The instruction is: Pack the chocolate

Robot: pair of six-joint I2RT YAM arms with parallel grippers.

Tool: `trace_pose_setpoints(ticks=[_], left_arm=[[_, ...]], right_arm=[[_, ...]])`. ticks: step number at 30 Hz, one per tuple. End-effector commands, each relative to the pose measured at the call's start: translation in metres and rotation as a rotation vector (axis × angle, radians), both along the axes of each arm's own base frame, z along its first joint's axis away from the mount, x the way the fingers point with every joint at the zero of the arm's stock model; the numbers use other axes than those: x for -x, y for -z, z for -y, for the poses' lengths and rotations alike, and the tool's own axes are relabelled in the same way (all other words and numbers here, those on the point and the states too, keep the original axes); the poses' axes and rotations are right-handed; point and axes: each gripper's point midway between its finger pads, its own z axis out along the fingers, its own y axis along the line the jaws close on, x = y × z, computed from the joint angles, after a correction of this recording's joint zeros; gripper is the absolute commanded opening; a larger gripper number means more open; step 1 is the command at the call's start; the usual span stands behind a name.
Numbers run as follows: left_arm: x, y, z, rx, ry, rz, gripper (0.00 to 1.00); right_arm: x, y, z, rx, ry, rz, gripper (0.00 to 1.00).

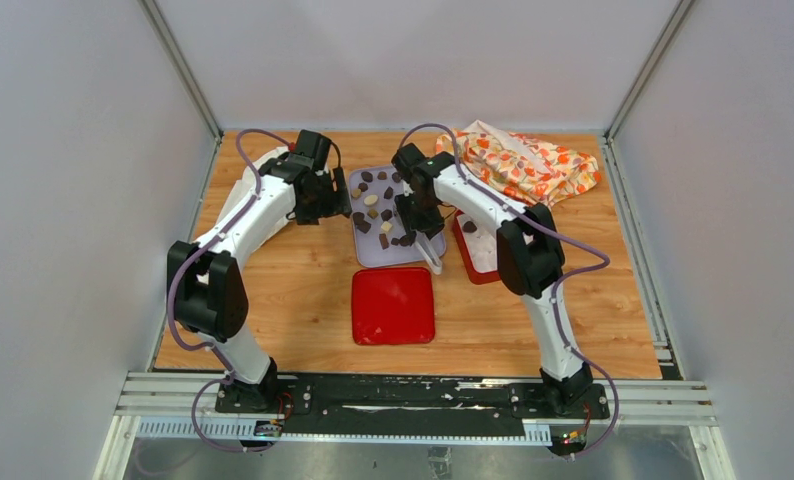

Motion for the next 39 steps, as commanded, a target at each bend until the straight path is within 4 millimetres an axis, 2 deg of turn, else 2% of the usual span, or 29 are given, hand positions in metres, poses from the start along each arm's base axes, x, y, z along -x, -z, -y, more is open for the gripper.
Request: trace_pose_setpoints(ticks=[1, 6, 10, 14, 19, 21, 25, 29, 30, 34, 39], left_arm=[[0.006, -0.005, -0.008, -0.019, 0.002, 0.011, 0.77], [0.006, -0.005, -0.008, -0.02, 0.001, 0.013, 0.77], [0.005, -0.005, -0.009, -0.029, 0.005, 0.014, 0.77], [0.005, -0.003, -0.009, -0.034, 0.011, 0.01, 0.77], [0.003, -0.004, -0.009, -0.038, 0.019, 0.014, 0.77], [0.002, -0.004, -0.009, -0.041, 0.022, 0.014, 0.77], [-0.002, -0.005, -0.007, -0.036, 0.031, 0.017, 0.77], [-0.005, -0.006, -0.005, -0.032, 0.033, 0.016, 0.77], [-0.006, -0.005, -0.004, -0.031, 0.034, 0.014, 0.77], [-0.008, -0.002, -0.002, -0.025, 0.037, 0.006, 0.77], [-0.013, -0.003, 0.002, -0.009, 0.039, 0.005, 0.77]], right_arm=[[0.005, 0.003, 0.003, 0.074, 0.016, -0.017, 0.48], [-0.002, 0.004, 0.017, 0.162, 0.047, 0.01, 0.43], [-0.003, -0.001, 0.015, 0.145, 0.049, 0.02, 0.32], [-0.003, -0.008, 0.012, 0.117, 0.047, 0.028, 0.15], [-0.001, -0.042, 0.012, 0.058, 0.045, 0.083, 0.01], [0.001, -0.058, 0.019, 0.041, 0.05, 0.116, 0.0], [0.005, -0.084, 0.056, 0.035, 0.135, 0.158, 0.0], [0.015, -0.082, 0.114, 0.069, 0.273, 0.148, 0.0], [0.018, -0.087, 0.128, 0.065, 0.31, 0.168, 0.0], [0.03, -0.075, 0.183, 0.092, 0.433, 0.139, 0.0], [0.036, -0.063, 0.217, 0.14, 0.461, 0.104, 0.0]])
